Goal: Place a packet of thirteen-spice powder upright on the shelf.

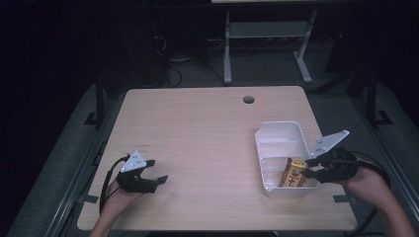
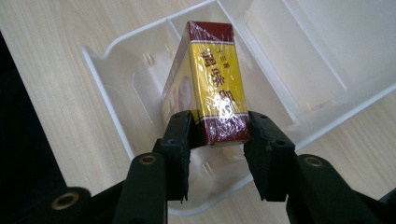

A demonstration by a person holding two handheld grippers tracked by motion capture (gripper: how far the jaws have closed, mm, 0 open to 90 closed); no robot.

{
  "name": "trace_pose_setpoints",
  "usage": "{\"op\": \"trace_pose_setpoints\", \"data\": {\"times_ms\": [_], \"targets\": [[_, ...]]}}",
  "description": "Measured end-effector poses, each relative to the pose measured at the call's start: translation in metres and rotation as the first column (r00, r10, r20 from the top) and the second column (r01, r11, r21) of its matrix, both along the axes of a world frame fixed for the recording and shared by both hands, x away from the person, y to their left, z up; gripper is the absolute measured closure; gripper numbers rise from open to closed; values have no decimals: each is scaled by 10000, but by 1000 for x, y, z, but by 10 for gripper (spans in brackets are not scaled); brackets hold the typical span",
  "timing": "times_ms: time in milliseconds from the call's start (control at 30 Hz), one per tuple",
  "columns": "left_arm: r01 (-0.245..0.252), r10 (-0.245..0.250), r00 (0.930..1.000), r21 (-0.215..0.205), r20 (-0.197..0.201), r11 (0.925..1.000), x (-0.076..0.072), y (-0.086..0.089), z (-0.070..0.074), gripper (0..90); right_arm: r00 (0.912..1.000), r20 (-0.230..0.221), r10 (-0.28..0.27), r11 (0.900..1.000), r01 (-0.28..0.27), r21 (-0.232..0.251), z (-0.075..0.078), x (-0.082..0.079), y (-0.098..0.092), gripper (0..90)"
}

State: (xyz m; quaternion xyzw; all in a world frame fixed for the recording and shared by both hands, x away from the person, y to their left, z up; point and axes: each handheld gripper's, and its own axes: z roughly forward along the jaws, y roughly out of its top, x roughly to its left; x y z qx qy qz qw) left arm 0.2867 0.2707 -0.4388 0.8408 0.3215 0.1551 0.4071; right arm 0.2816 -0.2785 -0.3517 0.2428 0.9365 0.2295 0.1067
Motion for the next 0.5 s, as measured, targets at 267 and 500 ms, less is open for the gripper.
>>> {"op": "trace_pose_setpoints", "data": {"times_ms": [267, 500], "targets": [[39, -39, 10000, 8, 4, 10000, 0, -1, 0, 228, 9998, 202, -65, 9998, 61, 164, 2, 1, 3, 585], [29, -29, 10000, -10, 5, 10000, 0, -1, 0, 228, 9998, 109, 136, 9991, -140, 394, -1, 5, 16, 554]]}}
